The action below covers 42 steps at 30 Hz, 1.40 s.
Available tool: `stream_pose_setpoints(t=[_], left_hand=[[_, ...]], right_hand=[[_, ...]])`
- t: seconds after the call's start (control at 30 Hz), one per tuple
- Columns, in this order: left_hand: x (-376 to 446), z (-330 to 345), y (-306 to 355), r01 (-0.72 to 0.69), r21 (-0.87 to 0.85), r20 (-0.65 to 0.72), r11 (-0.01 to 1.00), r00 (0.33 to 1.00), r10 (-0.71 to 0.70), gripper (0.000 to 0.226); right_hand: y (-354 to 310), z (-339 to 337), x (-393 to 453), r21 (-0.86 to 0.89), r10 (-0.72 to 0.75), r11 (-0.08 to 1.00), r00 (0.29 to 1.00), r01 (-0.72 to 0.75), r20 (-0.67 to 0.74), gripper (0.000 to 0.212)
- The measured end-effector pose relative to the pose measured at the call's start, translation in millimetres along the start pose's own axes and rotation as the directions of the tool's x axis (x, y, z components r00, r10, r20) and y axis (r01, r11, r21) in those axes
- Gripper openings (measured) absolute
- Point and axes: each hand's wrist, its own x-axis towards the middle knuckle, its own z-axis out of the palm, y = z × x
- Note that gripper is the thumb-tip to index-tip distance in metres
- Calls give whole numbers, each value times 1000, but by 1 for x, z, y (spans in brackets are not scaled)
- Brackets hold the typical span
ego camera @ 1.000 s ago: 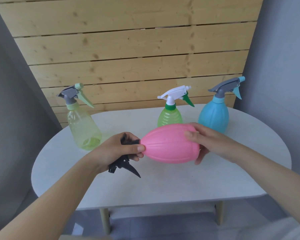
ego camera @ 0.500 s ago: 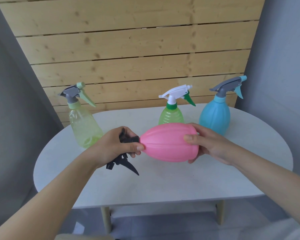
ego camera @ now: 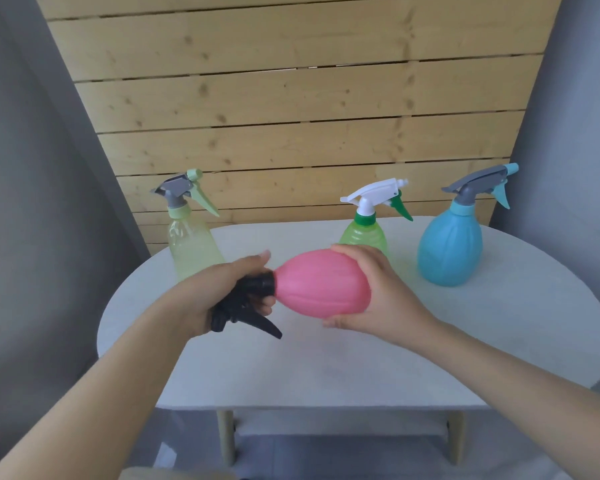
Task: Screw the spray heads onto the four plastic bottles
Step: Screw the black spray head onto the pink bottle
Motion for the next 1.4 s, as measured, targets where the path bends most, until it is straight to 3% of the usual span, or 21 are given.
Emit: stream_pose_setpoints(t=[0.1, 0.17, 0.33, 0.43, 0.53, 0.63, 0.7, 0.9, 1.0, 1.1, 1.4], left_hand=[[-9, -17, 3, -36, -289, -47, 957, 999, 24, 63], [-13, -24, 1, -79, -342, -14, 937, 997, 79, 64], [-7, -22, -10, -143, -251, -30, 957, 990, 140, 73], [-2, -13, -12, -197, -217, 5, 956, 979, 203, 64], [3, -4, -12, -239, -111, 13, 965, 970, 242, 41], [13, -2, -16, -301, -29, -30, 953, 953, 300, 54], [20, 0, -18, -327, 35, -90, 944, 940, 329, 64], [45, 8, -29, -334, 335, -286, 881, 855, 433, 77], [54, 13, -34, -324, 446, -345, 834, 798, 494, 82], [62, 15, -37, -327, 452, -384, 830, 768, 512, 81], [81, 19, -40, -314, 426, -414, 849, 766, 491, 79]], right_hand=[[-5, 11, 5, 88, 61, 994, 998, -64, 28, 90], [-7, 19, 8, 218, 116, 967, 991, -128, 67, 85], [-16, 37, 18, 537, 261, 781, 948, -319, 183, 68], [-16, 44, 24, 606, 295, 696, 923, -384, 246, 75], [-14, 50, 31, 651, 292, 640, 913, -408, 285, 87], [-10, 52, 37, 689, 271, 597, 912, -411, 309, 80], [-9, 53, 41, 681, 271, 611, 914, -405, 301, 72], [2, 62, 55, 471, 309, 813, 939, -343, 151, 55], [11, 69, 63, 461, 335, 813, 933, -357, 132, 49], [19, 76, 72, 512, 362, 778, 926, -365, 110, 45], [27, 88, 83, 550, 415, 745, 908, -377, 60, 48]])
